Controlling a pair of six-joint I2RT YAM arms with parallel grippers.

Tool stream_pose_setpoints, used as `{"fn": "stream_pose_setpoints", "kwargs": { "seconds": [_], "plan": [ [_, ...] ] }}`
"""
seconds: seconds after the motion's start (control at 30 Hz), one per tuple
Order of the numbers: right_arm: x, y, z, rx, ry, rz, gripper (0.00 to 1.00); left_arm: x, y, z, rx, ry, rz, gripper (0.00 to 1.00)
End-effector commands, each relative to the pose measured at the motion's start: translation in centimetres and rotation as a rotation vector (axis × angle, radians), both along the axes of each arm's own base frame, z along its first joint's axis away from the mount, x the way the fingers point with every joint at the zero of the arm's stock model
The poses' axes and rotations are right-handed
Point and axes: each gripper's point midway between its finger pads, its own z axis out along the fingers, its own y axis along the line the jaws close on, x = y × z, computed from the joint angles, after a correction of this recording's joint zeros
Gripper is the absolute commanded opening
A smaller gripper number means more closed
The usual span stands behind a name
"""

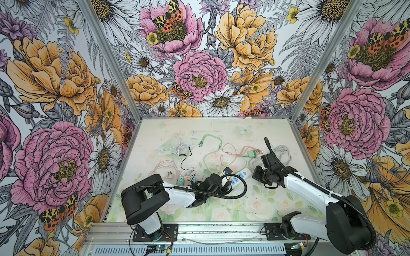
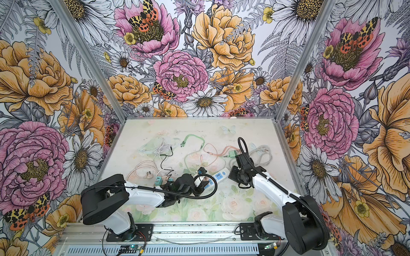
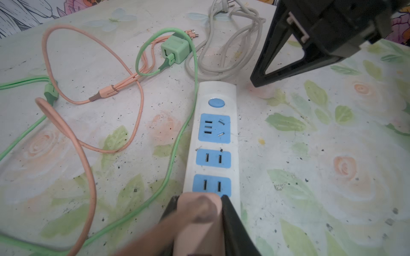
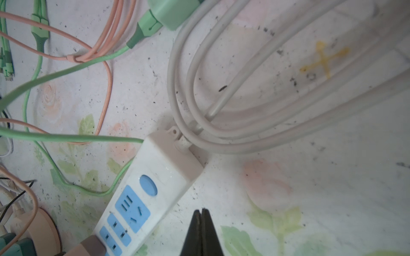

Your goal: Insert the plug

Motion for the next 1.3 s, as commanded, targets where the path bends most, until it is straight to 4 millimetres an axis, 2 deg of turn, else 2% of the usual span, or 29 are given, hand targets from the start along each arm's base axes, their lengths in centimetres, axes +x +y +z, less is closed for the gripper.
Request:
{"fn": "stream_pose_setpoints", "kwargs": {
  "seconds": [0.0, 0.3, 0.47, 0.73, 1.27],
  "plan": [
    [1.2, 0.3, 0.8, 0.016, -0.040, 0.014, 0.05, -2.9, 5.6, -9.4, 0.334, 0.196, -0.014, 0.23],
    [0.9, 0.1, 0.4, 0.030, -0.035, 0.004, 0.05, -4.5, 4.9, -9.6, 0.302, 0.266, -0.047, 0.26],
    [0.7, -0.1, 0.4, 0.033, -0.038, -0.002, 0.05, -4.5, 5.0, -9.5, 0.302, 0.258, -0.029, 0.31],
    [0.7, -0.1, 0.9, 0.053, -0.053, -0.004, 0.05, -5.0, 5.4, -9.2, 0.339, 0.244, -0.018, 0.32],
    [0.5, -0.4, 1.0, 0.059, -0.058, -0.017, 0.05, -5.1, 6.1, -9.3, 0.361, 0.266, 0.010, 0.25]
  ]
}}
